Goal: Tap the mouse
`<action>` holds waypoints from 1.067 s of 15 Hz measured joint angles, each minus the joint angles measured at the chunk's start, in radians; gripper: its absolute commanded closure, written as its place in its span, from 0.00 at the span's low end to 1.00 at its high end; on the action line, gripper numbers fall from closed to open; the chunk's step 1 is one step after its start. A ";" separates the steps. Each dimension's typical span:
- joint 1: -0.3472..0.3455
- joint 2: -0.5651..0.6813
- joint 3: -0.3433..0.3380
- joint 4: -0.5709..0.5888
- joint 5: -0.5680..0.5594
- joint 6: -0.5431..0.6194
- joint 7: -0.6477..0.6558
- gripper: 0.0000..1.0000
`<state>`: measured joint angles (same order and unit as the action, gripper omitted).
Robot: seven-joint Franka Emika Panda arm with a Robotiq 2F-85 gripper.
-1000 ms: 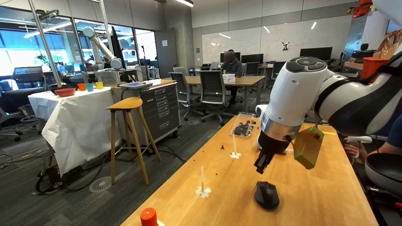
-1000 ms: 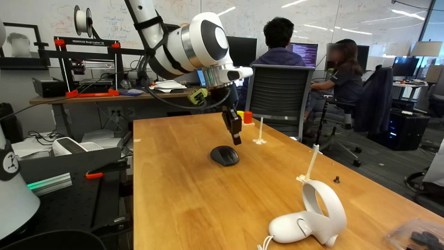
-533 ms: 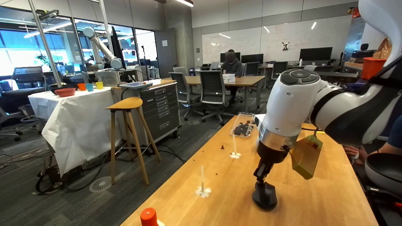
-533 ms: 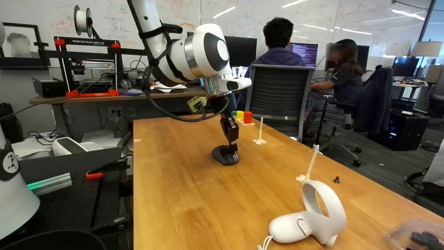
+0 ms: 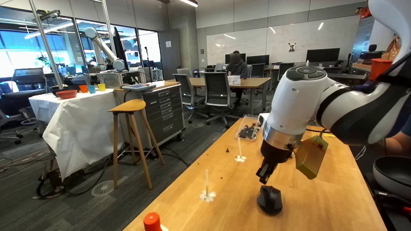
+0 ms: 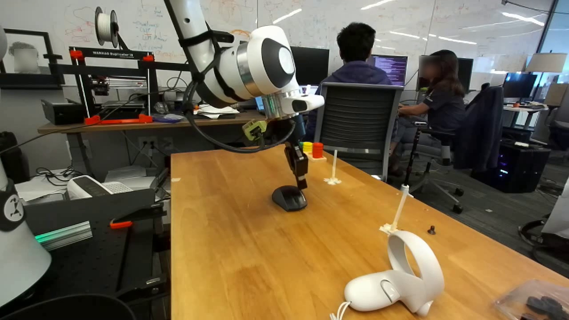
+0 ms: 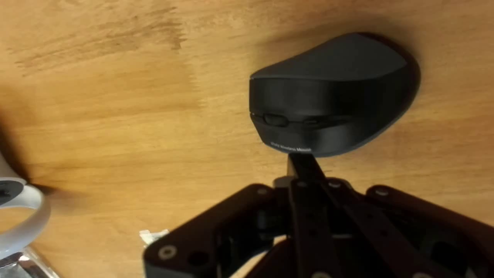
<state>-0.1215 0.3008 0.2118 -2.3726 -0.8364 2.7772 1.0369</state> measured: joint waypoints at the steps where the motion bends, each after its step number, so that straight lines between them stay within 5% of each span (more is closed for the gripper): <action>1: -0.007 -0.013 0.009 -0.001 0.028 0.001 -0.017 1.00; 6: 0.030 -0.114 -0.008 -0.020 0.429 -0.026 -0.353 1.00; 10: 0.071 -0.231 -0.028 -0.010 0.702 -0.184 -0.607 1.00; 16: 0.108 -0.429 -0.071 0.046 0.757 -0.493 -0.752 0.98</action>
<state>-0.0136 -0.1279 0.1406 -2.3268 -0.0794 2.2838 0.2853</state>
